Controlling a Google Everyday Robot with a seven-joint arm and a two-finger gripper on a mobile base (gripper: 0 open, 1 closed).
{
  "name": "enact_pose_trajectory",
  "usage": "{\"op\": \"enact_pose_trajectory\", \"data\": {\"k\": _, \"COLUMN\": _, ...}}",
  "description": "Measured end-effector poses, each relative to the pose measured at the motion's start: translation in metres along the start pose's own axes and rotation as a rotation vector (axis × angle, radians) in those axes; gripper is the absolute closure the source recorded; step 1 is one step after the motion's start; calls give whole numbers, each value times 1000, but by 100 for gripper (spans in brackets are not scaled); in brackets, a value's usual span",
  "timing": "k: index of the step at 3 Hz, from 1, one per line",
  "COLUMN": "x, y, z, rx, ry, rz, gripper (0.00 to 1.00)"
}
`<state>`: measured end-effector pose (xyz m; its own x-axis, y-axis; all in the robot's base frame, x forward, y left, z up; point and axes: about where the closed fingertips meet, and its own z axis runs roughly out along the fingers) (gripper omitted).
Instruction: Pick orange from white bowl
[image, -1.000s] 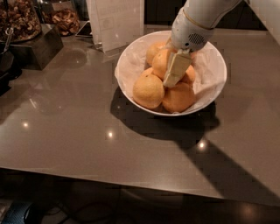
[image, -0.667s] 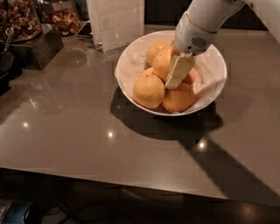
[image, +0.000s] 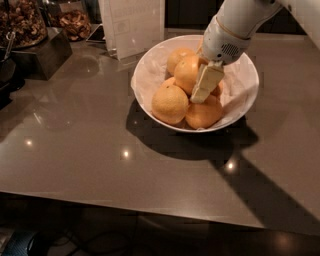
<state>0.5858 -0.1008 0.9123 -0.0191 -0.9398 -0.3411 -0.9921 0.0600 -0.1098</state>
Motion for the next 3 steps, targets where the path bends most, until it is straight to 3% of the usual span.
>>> {"op": "enact_pose_trajectory", "data": {"k": 1, "x": -1, "y": 0, "z": -2, "rx": 0, "ry": 0, "rz": 0, "gripper": 72}}
{"op": "enact_pose_trajectory", "data": {"k": 2, "x": -1, "y": 1, "z": -15, "rx": 22, "ry": -68, "rz": 3, "gripper": 95}}
{"op": "enact_pose_trajectory", "data": {"k": 3, "x": 6, "y": 14, "z": -49, "rx": 48, "ry": -195, "rz": 1, "gripper": 100}}
